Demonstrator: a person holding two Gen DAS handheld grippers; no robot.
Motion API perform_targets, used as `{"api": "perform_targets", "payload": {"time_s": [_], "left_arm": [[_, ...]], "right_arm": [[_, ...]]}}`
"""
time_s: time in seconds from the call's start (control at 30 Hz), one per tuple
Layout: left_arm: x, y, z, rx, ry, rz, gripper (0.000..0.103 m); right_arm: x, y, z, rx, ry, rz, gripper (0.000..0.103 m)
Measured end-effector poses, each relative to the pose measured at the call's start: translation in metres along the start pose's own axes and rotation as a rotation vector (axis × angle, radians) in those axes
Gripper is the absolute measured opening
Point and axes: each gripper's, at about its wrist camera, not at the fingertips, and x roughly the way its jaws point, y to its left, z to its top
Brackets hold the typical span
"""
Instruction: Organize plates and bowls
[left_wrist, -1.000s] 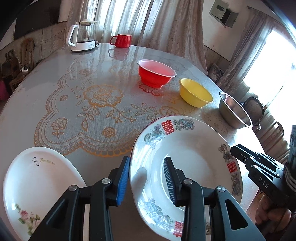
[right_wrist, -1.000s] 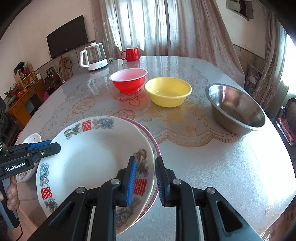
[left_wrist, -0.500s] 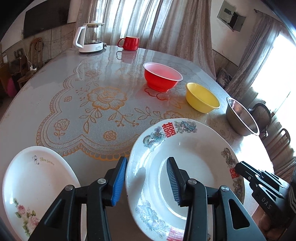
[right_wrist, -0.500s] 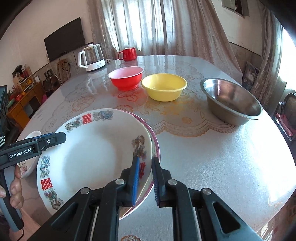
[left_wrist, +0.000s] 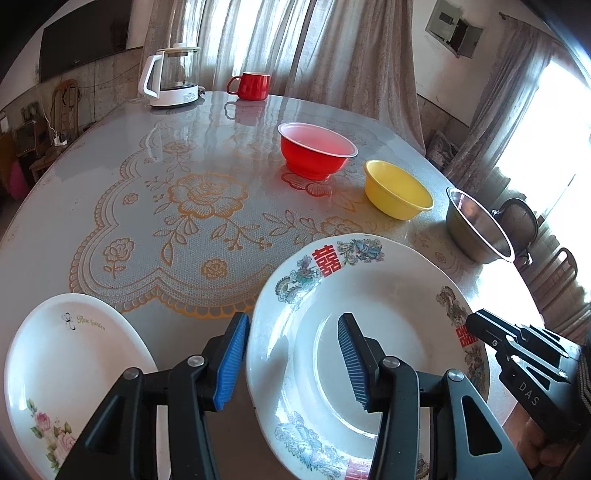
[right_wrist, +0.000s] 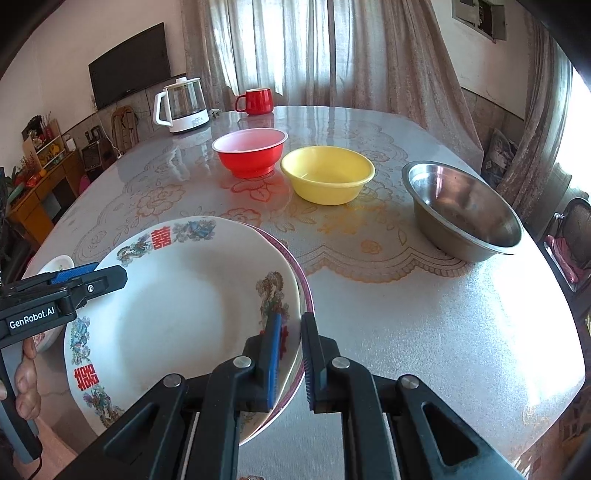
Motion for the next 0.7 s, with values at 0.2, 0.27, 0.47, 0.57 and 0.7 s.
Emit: {"api": "perform_targets", "payload": {"time_s": [0.2, 0.27, 0.47, 0.57, 0.7], "left_arm": [[-0.002, 0.002, -0.004, -0.005, -0.009, 0.010, 0.050], [-0.006, 0.004, -0.007, -0.015, -0.023, 0.019, 0.050], [-0.016, 0.005, -0.008, -0.011, -0.052, 0.033, 0.050], [-0.025, 0.008, -0.012, -0.011, -0.071, 0.040, 0.050], [-0.032, 0.014, -0.016, -0.017, -0.069, 0.038, 0.050]], "right_arm": [[0.004, 0.003, 0.002, 0.014, 0.010, -0.011, 0.014], [0.005, 0.003, 0.002, 0.020, 0.014, -0.008, 0.015], [0.005, 0.003, 0.000, 0.025, 0.017, -0.006, 0.019], [-0.002, 0.001, 0.001, 0.048, -0.021, -0.010, 0.019], [-0.009, 0.004, 0.003, 0.068, -0.051, 0.027, 0.019]]}}
